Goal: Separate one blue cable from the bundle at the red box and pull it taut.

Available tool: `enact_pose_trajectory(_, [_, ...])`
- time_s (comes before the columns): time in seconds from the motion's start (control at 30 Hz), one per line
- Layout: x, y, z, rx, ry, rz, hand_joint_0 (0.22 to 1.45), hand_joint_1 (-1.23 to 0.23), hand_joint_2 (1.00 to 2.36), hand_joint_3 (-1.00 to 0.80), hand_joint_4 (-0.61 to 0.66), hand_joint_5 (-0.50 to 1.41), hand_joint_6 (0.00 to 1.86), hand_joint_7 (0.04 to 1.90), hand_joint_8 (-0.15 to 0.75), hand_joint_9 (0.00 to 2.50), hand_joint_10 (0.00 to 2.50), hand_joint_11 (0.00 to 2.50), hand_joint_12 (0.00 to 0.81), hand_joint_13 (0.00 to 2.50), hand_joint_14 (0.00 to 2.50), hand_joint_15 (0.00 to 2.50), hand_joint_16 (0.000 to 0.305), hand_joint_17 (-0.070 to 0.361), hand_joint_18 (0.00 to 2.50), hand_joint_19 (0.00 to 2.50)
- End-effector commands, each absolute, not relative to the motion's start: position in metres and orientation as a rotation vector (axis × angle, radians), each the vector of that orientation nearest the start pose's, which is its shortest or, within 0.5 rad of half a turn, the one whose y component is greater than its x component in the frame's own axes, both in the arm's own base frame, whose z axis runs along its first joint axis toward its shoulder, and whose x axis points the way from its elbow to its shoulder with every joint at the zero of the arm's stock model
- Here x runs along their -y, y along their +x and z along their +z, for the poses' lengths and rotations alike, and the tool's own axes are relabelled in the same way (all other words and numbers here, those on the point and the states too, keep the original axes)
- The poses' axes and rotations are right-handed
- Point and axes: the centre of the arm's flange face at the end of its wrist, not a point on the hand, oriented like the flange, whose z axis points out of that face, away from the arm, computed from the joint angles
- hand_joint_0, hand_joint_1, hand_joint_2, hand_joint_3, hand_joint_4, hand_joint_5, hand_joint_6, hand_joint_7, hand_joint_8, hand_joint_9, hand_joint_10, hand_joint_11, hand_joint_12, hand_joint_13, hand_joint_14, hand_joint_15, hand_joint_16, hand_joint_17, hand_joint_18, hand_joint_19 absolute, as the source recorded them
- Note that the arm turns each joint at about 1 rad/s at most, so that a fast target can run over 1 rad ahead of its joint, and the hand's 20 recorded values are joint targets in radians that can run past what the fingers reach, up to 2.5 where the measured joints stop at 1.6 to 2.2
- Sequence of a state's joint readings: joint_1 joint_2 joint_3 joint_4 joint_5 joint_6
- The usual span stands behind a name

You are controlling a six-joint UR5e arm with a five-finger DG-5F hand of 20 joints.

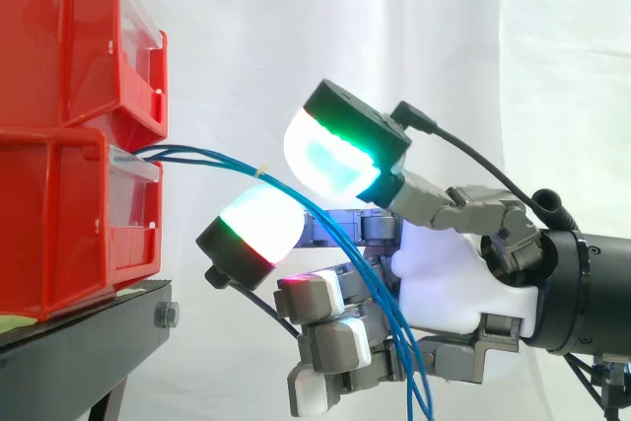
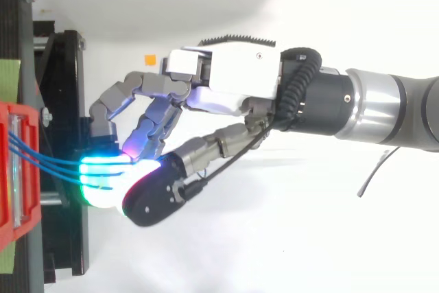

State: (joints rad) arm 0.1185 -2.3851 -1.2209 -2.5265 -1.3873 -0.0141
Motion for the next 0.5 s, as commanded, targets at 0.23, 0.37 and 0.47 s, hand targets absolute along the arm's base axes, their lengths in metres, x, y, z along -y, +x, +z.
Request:
enact_pose_trajectory(0.23, [0.0593, 0.784, 0.1944, -1.05, 1.134, 1.234, 0.64, -0.69, 1.0, -0.47, 0.05, -0.15, 0.88, 1.02, 0.334, 1.09, 0.01, 1.14, 0.353, 1.22, 0.03, 0.96, 0.03, 0.068, 0.8, 0.72])
enact_pose_trajectory(0.37, [0.0592, 0.7843, 0.1963, -1.048, 1.132, 1.236, 0.76, -0.88, 1.01, -0.39, -0.08, -0.17, 0.92, 1.12, 0.328, 1.06, 0.01, 1.13, 0.345, 1.22, 0.03, 0.96, 0.03, 0.067, 0.82, 0.71])
enact_pose_trajectory(0.47, [0.0592, 0.7844, 0.1951, -1.048, 1.134, 1.236, 0.81, -0.9, 1.0, -0.45, -0.09, -0.18, 0.95, 1.09, 0.32, 1.04, 0.01, 1.13, 0.344, 1.22, 0.03, 0.97, 0.03, 0.066, 0.81, 0.72])
